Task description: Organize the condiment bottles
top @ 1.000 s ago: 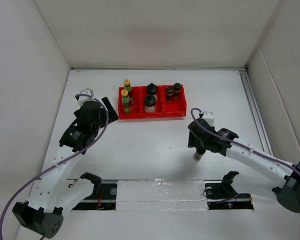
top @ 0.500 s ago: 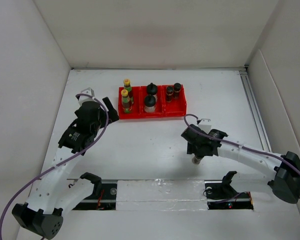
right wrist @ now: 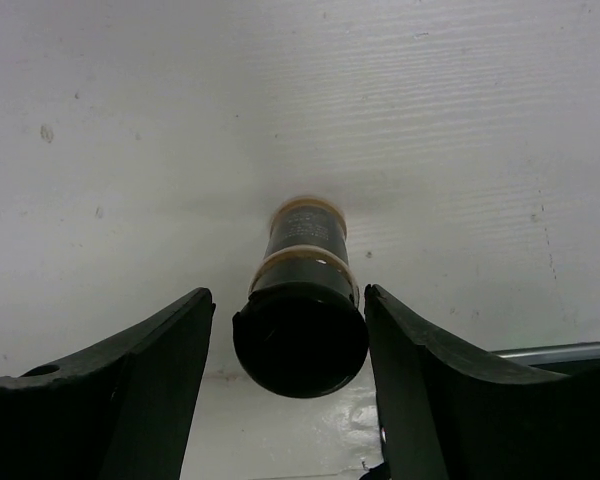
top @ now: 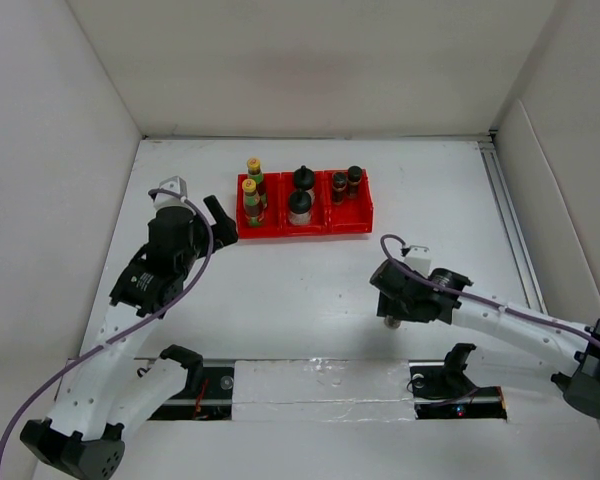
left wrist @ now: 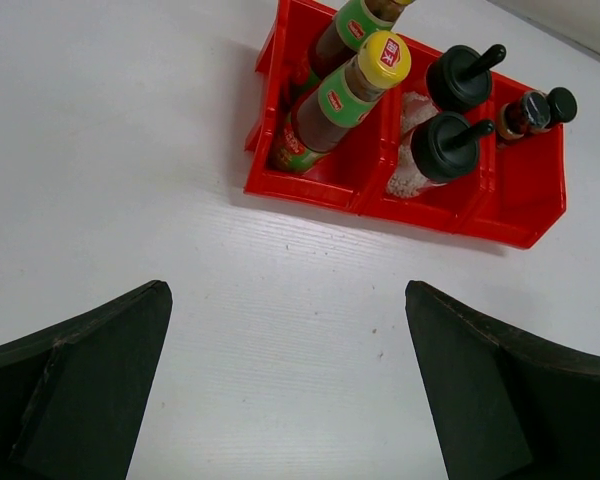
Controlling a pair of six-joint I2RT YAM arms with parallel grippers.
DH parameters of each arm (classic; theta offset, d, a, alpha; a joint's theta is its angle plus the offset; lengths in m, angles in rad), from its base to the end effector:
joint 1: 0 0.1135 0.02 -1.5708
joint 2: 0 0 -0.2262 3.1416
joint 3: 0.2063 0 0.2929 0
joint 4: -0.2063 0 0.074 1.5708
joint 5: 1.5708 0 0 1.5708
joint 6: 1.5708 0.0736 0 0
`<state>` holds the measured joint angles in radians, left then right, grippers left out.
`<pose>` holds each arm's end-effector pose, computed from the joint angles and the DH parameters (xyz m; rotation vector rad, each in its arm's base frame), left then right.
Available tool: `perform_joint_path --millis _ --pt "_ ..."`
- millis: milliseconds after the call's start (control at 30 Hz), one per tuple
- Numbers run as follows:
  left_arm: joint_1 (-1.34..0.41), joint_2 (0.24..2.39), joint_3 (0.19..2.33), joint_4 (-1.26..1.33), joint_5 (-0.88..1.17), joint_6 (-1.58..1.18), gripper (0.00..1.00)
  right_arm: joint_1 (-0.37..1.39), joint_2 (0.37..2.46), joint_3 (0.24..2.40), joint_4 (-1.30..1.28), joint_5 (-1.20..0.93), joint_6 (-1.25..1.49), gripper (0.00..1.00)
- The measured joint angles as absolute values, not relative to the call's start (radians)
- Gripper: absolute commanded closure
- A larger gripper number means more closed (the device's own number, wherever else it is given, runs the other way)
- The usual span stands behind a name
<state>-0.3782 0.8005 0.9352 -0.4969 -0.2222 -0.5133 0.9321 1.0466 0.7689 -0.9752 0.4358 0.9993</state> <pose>0.2614 -0.0864 0.3221 -0.2796 1.9223 -0.3816 0.1698 0.1765 0.1548 0.1801 2.6021 0.0153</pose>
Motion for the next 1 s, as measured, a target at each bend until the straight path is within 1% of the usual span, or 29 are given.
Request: perform_joint_path --millis 167,267,333,367,400,467,500,567,600,667,800,900,1000 --pt "-0.378 0.782 0.935 -0.497 -0.219 -0.512 0.01 0.932 1.105 0.757 -0.971 0.434 1.006 0.33" --pt "-0.378 0.774 0.935 -0.497 -0.218 -0.511 0.01 0.937 1.16 0.757 -0.966 0.434 1.011 0.37" --pt "-0.378 0.77 0.935 -0.496 -0.217 -0.509 0.01 0.949 1.181 0.757 -0.96 0.432 1.013 0.44" --pt "-0.378 0.769 0.935 -0.496 -0.217 -0.509 0.01 0.952 1.187 0.757 -0.959 0.432 1.015 0.47" --pt "-0.378 0.769 0.935 -0.496 -0.217 -0.508 0.01 0.958 1.191 0.757 -0.958 0.432 1.016 0.59" --pt "-0.378 0.769 0.935 -0.496 -0.216 -0.506 0.01 0.964 1.193 0.761 -0.957 0.433 1.024 0.69" --pt "-0.378 0.769 0.935 -0.496 -0.216 -0.505 0.01 0.967 1.193 0.764 -0.957 0.433 1.025 0.78" --pt "-0.378 0.768 0.935 -0.496 -0.213 -0.505 0.01 0.973 1.193 0.769 -0.958 0.432 1.024 0.86" --pt "-0.378 0.766 0.935 -0.496 -0.212 -0.505 0.01 0.976 1.193 0.773 -0.958 0.433 1.024 0.94" --pt "-0.378 0.762 0.935 -0.496 -0.21 -0.505 0.01 0.982 1.189 0.783 -0.959 0.433 1.021 0.97" --pt "-0.378 0.75 0.935 -0.495 -0.209 -0.502 0.01 0.984 1.193 0.857 -0.962 0.442 0.998 0.98" --pt "-0.378 0.744 0.935 -0.491 -0.209 -0.501 0.01 0.983 1.243 0.983 -0.95 0.466 0.968 0.98" --pt "-0.378 0.745 0.935 -0.49 -0.21 -0.501 0.01 0.944 1.368 1.145 -0.925 0.469 0.884 0.98"
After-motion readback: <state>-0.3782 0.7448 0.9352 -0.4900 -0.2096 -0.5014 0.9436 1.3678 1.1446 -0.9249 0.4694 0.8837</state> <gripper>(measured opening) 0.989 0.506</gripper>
